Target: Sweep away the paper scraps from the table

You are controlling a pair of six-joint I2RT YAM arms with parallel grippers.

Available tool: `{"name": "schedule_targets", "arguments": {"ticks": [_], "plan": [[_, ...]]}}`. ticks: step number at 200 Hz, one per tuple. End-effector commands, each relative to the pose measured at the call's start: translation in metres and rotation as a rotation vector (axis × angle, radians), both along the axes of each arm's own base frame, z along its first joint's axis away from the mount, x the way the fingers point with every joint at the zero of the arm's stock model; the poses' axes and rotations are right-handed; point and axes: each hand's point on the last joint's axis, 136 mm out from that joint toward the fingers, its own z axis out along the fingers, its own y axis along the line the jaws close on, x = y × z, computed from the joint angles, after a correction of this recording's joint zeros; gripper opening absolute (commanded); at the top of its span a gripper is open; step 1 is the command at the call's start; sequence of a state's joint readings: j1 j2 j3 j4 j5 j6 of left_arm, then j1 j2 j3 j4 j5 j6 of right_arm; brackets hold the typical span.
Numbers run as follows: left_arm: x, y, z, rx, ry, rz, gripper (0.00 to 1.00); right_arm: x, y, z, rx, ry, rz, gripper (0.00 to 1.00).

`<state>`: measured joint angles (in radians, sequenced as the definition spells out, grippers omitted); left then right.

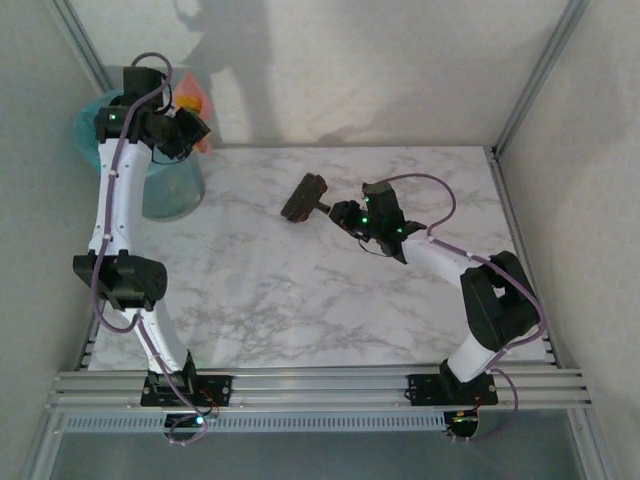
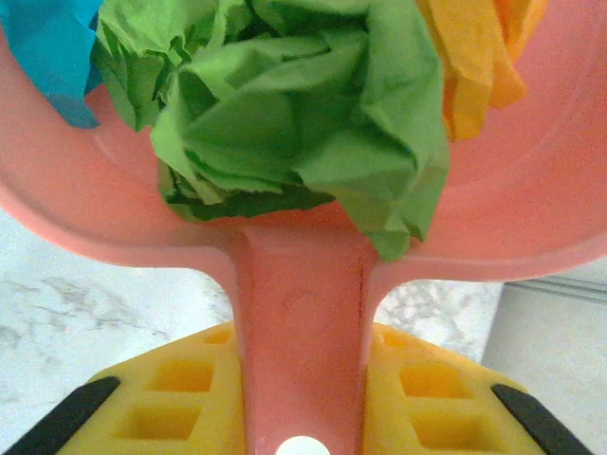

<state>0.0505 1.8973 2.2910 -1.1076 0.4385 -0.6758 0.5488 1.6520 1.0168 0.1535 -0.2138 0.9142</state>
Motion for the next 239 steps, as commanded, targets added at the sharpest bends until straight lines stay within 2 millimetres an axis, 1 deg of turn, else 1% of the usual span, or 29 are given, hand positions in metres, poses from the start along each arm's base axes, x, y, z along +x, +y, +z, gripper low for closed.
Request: {"name": "schedule_targets", "arguments": {"ticks": [1,18,40,87,99,111,141,187,212,223,239], "plan": [[0.015,-0.004,0.038,-0.118,-0.133,-0.012,0.00,0.009,0.014,0.023,0.033,-0.071,0.036,0.00],[0.023,0.001,0.055,-0.174,-0.195,0.005,0.00,0.009,0.017,0.019,0.026,-0.060,0.044,0.00],[0.031,0.018,0.071,-0.248,-0.260,0.043,0.00,0.011,0.017,0.016,0.021,-0.053,0.047,0.00],[0.036,0.058,0.082,-0.428,-0.375,0.120,0.00,0.012,0.020,0.012,0.017,-0.048,0.057,0.00],[0.037,0.069,0.080,-0.463,-0.390,0.152,0.00,0.012,0.022,0.010,0.018,-0.042,0.063,0.00],[0.036,0.076,0.078,-0.477,-0.408,0.172,0.00,0.013,0.023,0.009,0.021,-0.039,0.068,0.00],[0.027,0.079,0.085,-0.545,-0.498,0.187,0.00,0.014,0.029,0.008,0.026,-0.037,0.092,0.00],[0.021,0.078,0.086,-0.656,-0.572,0.183,0.00,0.014,0.033,0.004,0.020,-0.032,0.122,0.00],[0.014,0.078,0.090,-0.672,-0.622,0.180,0.00,0.014,0.034,0.004,0.019,-0.034,0.125,0.00],[0.015,0.081,0.084,-0.661,-0.607,0.192,0.00,0.014,0.033,0.003,0.017,-0.031,0.124,0.00],[0.014,0.079,0.082,-0.660,-0.599,0.179,0.00,0.014,0.034,0.003,0.018,-0.034,0.129,0.00]]}}
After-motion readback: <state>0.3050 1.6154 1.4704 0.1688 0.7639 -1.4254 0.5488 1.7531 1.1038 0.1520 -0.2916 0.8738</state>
